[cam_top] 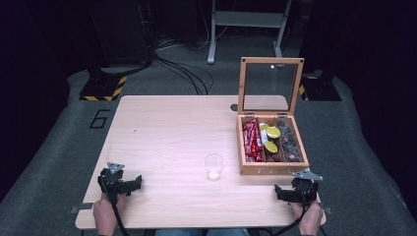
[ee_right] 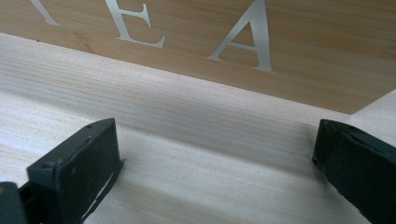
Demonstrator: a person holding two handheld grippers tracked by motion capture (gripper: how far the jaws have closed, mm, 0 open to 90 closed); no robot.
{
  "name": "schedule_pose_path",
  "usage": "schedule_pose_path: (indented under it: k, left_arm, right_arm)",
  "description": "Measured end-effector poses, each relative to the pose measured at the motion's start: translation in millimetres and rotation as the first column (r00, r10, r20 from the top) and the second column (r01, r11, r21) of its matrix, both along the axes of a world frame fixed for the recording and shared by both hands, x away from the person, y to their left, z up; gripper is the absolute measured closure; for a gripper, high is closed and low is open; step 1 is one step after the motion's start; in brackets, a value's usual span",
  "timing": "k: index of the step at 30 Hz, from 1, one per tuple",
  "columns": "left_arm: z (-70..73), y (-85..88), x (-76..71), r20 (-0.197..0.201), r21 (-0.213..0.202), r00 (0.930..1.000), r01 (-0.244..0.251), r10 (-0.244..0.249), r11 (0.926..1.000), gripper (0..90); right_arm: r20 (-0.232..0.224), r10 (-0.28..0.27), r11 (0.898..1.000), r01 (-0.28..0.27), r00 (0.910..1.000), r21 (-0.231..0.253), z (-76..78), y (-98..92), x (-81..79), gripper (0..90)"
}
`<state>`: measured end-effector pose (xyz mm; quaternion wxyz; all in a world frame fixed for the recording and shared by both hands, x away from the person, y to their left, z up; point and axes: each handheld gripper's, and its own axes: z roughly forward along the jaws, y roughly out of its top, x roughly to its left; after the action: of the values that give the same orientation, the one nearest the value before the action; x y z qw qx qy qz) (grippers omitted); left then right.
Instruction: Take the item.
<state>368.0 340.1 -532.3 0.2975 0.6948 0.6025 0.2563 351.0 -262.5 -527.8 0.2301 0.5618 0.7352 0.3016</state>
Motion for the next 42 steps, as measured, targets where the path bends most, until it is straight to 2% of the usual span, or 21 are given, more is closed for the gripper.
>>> schedule_pose_path:
  k: [3, 5, 7, 10, 16, 20, 38, 42]
  left_arm:
    - [0.0, 0.0, 0.0, 0.000, 0.000, 1.0000, 0.000, 0.000, 1.0000, 0.3]
    - [0.0, 0.1, 0.0, -0.001, 0.000, 1.0000, 0.001, -0.001, 1.0000, 0.3]
    - [0.0, 0.0, 0.0, 0.000, 0.000, 1.0000, 0.000, 0.000, 1.0000, 0.3]
    - [0.1, 0.0, 0.0, -0.001, 0.001, 1.0000, 0.000, 0.000, 1.0000, 0.3]
    - [0.1, 0.0, 0.0, -0.001, 0.001, 1.0000, 0.000, 0.000, 1.0000, 0.3]
    - [0.1, 0.0, 0.0, -0.001, 0.001, 1.0000, 0.000, 0.000, 1.0000, 0.3]
    - [0.1, 0.0, 0.0, -0.002, 0.001, 1.0000, 0.000, 0.000, 1.0000, 0.3]
    - [0.1, 0.0, 0.0, -0.001, 0.001, 1.0000, 0.000, 0.000, 1.0000, 0.3]
  right_arm:
    - [-0.007, -0.002, 1.000, 0.002, 1.0000, 0.005, 0.7, -0.6, 0.0, 0.3]
    - [-0.012, -0.009, 0.999, 0.010, 0.9999, 0.038, 1.7, -2.4, -0.8, 0.2]
    - [-0.010, 0.002, 0.999, -0.001, 0.9999, 0.033, 2.3, -4.1, -1.4, 0.2]
    - [-0.015, -0.009, 0.999, 0.010, 0.9998, 0.049, 6.4, -3.9, -6.0, 0.5]
    - [-0.012, -0.003, 1.000, 0.004, 0.9999, 0.031, 15.1, -7.9, -10.4, 1.2]
    - [0.000, -0.011, 0.999, 0.011, 0.9999, 0.046, 22.4, -8.2, -14.4, 1.2]
    - [0.026, 0.005, 0.999, -0.006, 0.9996, 0.051, 55.2, -7.4, -22.2, 1.6]
    - [0.036, 0.014, 0.999, -0.016, 0.9992, 0.039, 61.8, -7.5, -21.8, 1.7]
